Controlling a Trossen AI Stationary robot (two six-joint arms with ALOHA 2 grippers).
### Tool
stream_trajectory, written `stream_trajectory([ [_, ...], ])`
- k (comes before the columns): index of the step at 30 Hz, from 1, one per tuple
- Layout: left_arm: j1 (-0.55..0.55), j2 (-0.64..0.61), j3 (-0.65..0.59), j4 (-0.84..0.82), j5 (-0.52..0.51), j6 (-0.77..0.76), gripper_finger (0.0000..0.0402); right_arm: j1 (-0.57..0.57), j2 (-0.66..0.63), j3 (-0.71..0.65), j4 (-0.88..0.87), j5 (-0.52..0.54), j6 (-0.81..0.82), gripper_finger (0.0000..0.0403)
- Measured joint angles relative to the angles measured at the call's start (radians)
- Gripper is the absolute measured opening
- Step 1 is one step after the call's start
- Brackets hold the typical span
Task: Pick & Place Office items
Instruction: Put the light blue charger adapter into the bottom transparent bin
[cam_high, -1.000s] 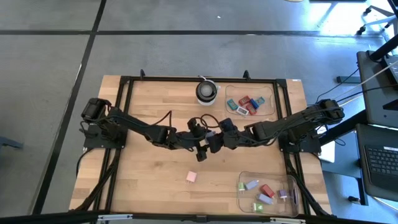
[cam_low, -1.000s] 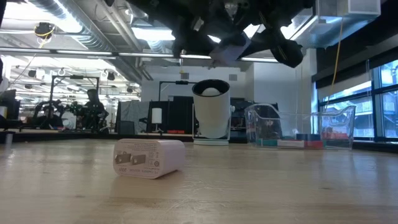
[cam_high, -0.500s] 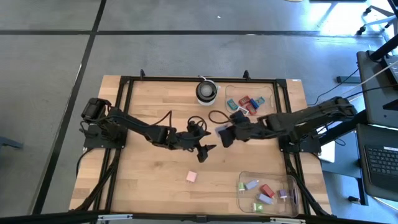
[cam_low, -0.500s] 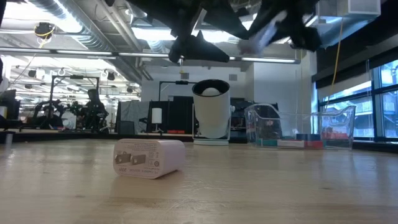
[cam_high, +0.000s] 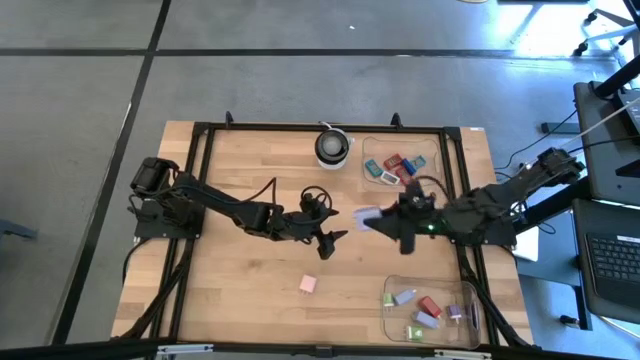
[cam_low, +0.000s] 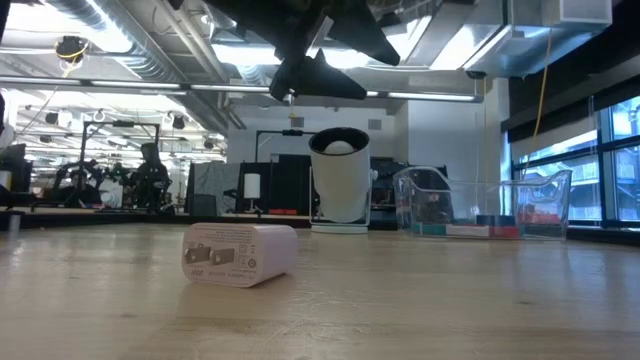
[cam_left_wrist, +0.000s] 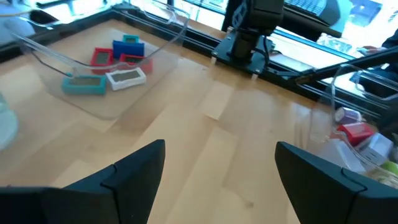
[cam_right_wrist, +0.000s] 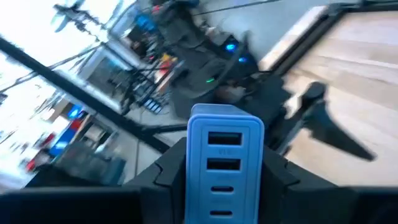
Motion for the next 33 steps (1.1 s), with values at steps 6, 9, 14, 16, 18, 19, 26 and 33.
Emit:
stream_trajectory([
  [6, 0.000, 0.000, 0.000, 0.007, -0.019, 0.000, 0.0300, 0.129, -0.004, 0.000, 0.014, -0.069, 0.016, 0.0121],
  [9, 0.000, 0.000, 0.000, 0.007, -0.017, 0.000, 0.0300, 0.196, -0.004, 0.000, 0.008, -0.153, 0.058, 0.0121],
  [14, 0.000, 0.000, 0.000, 0.006, 0.001, 0.000, 0.0300, 0.332, 0.004, 0.000, 0.004, -0.208, 0.091, 0.0122],
  [16, 0.000, 0.000, 0.000, 0.000, 0.021, 0.000, 0.0300, 0.383, 0.018, 0.000, -0.029, -0.236, 0.142, 0.0122],
  [18, 0.000, 0.000, 0.000, -0.004, 0.045, 0.000, 0.0300, 0.424, 0.037, 0.000, -0.091, -0.269, 0.255, 0.0122],
  [19, 0.000, 0.000, 0.000, -0.005, 0.051, 0.000, 0.0300, 0.440, 0.049, 0.000, -0.133, -0.287, 0.330, 0.0122],
  [26, 0.000, 0.000, 0.000, -0.036, 0.070, 0.000, 0.0300, 0.509, 0.198, -0.001, -0.474, -0.493, 0.799, 0.0122],
  [33, 0.000, 0.000, 0.000, -0.054, 0.070, 0.000, 0.0300, 0.490, 0.369, -0.001, -0.485, -0.524, 0.839, 0.0123],
])
